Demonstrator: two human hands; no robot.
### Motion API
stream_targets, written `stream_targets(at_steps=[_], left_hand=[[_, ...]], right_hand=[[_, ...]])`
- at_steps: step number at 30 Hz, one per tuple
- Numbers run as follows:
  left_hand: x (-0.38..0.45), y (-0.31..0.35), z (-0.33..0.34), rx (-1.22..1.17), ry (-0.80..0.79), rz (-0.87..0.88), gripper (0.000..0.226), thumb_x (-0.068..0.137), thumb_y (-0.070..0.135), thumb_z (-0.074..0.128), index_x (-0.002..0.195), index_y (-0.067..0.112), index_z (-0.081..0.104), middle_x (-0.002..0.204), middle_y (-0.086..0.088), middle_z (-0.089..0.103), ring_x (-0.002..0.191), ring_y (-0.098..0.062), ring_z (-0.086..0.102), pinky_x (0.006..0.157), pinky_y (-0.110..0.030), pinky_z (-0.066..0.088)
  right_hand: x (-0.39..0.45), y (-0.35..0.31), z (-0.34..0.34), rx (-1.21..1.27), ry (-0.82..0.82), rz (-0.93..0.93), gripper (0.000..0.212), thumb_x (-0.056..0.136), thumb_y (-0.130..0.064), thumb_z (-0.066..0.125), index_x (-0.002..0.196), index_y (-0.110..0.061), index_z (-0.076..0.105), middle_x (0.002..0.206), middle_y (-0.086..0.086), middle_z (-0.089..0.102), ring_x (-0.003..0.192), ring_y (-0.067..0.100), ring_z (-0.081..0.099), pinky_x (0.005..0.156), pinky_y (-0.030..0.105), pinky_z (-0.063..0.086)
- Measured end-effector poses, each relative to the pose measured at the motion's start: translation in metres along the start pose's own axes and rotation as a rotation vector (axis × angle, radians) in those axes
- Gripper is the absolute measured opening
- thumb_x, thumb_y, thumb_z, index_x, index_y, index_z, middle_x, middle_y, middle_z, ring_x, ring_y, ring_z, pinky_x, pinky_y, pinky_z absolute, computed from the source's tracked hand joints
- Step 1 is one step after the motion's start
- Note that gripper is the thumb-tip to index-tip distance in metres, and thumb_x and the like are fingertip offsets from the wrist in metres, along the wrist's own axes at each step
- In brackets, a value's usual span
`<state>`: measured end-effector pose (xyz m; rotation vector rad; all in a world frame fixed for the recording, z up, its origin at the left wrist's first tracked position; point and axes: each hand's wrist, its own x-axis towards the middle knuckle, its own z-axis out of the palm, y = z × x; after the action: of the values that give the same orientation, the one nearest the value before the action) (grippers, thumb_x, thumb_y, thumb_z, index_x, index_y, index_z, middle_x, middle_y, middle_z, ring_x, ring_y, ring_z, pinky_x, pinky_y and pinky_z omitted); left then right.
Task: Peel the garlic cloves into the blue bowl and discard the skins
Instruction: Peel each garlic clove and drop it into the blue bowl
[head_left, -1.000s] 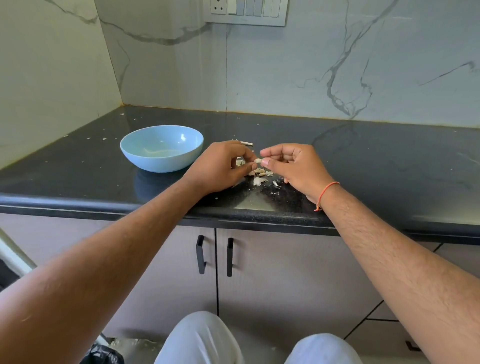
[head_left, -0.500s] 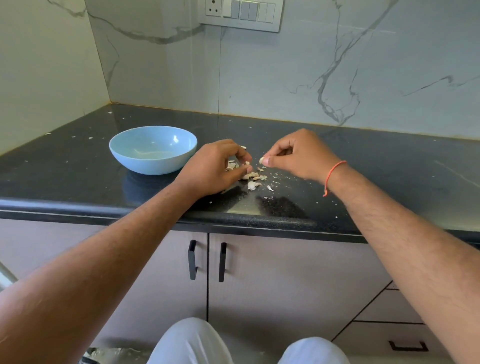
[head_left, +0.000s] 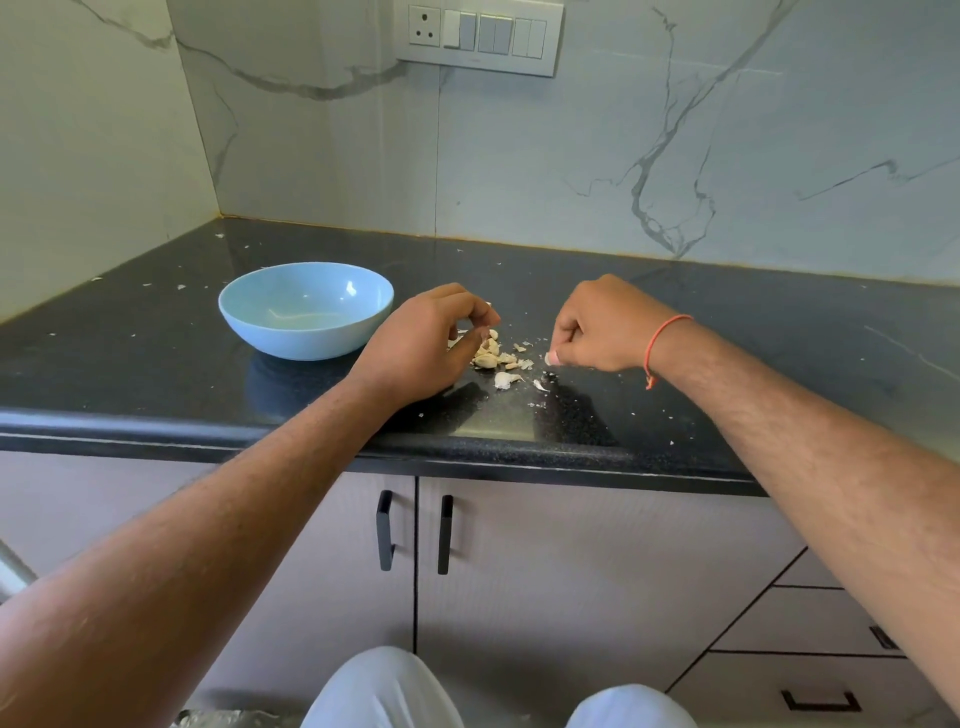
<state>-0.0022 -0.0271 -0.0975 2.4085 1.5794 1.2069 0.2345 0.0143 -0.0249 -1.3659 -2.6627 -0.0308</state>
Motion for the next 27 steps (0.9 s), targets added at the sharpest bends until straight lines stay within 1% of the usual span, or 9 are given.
stream_targets(at_steps=[2,6,10,12,14,16,18,22,27], left_hand=[[0.000,-0.001,0.000,0.000,0.002,0.001,0.015,0.101,0.027,0.068,0.113,0.034,0.073,0.112,0.020,0.065,0.086,-0.002,0.059,0.074,-0.017,0.047],[0.000,-0.001,0.001,0.016,0.018,0.022,0.020,0.099,0.033,0.070,0.119,0.037,0.071,0.114,0.022,0.066,0.088,-0.004,0.060,0.076,-0.021,0.049],[0.004,0.001,-0.001,0.019,0.003,0.057,0.042,0.093,0.043,0.077,0.133,0.034,0.068,0.117,0.023,0.070,0.088,-0.003,0.062,0.082,-0.022,0.050],[0.012,0.003,0.001,-0.010,0.020,0.058,0.043,0.091,0.041,0.080,0.131,0.030,0.071,0.114,0.022,0.072,0.081,-0.002,0.063,0.079,-0.016,0.049],[0.024,0.005,0.003,-0.051,0.061,0.052,0.032,0.092,0.034,0.081,0.122,0.028,0.077,0.107,0.019,0.075,0.074,-0.002,0.063,0.073,-0.011,0.047],[0.032,0.004,0.007,-0.097,0.111,0.036,0.020,0.094,0.029,0.079,0.114,0.027,0.082,0.098,0.016,0.076,0.071,-0.006,0.065,0.069,-0.012,0.047],[0.035,0.001,0.012,-0.129,0.140,0.008,0.015,0.095,0.028,0.079,0.109,0.027,0.083,0.091,0.016,0.077,0.069,-0.008,0.066,0.066,-0.014,0.048],[0.036,-0.004,0.022,-0.148,0.105,-0.029,0.016,0.092,0.035,0.081,0.106,0.027,0.084,0.082,0.017,0.075,0.062,-0.013,0.064,0.061,-0.018,0.049],[0.037,-0.005,0.020,-0.158,0.087,-0.028,0.014,0.094,0.035,0.080,0.106,0.028,0.083,0.076,0.016,0.073,0.060,-0.015,0.062,0.059,-0.016,0.046]], right_hand=[[0.001,0.001,-0.003,0.046,0.063,0.020,0.010,0.087,-0.028,0.083,0.080,-0.021,0.084,0.058,-0.029,0.061,0.062,-0.006,0.060,0.065,0.019,0.048],[-0.001,-0.004,0.008,-0.038,0.006,-0.020,0.012,0.090,-0.023,0.078,0.079,-0.020,0.083,0.058,-0.026,0.059,0.060,-0.006,0.057,0.067,0.021,0.050],[0.004,0.003,0.016,0.316,0.201,0.048,0.012,0.088,-0.035,0.081,0.080,-0.026,0.083,0.060,-0.019,0.066,0.051,-0.006,0.057,0.054,0.005,0.038],[0.009,0.000,0.025,0.513,0.314,0.069,0.015,0.089,-0.036,0.081,0.076,-0.027,0.081,0.060,-0.014,0.070,0.048,-0.004,0.056,0.056,0.014,0.045],[0.015,-0.003,0.034,0.601,0.367,0.083,0.018,0.091,-0.037,0.078,0.075,-0.027,0.080,0.063,-0.015,0.072,0.051,0.001,0.058,0.057,0.028,0.052],[0.019,0.000,0.041,0.668,0.396,0.094,0.022,0.093,-0.038,0.076,0.074,-0.026,0.080,0.066,-0.005,0.074,0.054,0.012,0.058,0.058,0.035,0.052],[0.021,0.005,0.049,0.750,0.425,0.095,0.021,0.094,-0.037,0.076,0.077,-0.025,0.080,0.068,0.000,0.074,0.054,0.012,0.055,0.057,0.031,0.048],[0.023,0.004,0.065,0.717,0.448,0.068,0.018,0.097,-0.026,0.073,0.082,-0.020,0.082,0.057,-0.022,0.066,0.048,-0.001,0.052,0.052,0.011,0.037],[0.023,0.004,0.064,0.684,0.459,0.037,0.019,0.098,-0.025,0.072,0.080,-0.027,0.080,0.055,-0.028,0.063,0.051,-0.003,0.056,0.052,0.009,0.039]])
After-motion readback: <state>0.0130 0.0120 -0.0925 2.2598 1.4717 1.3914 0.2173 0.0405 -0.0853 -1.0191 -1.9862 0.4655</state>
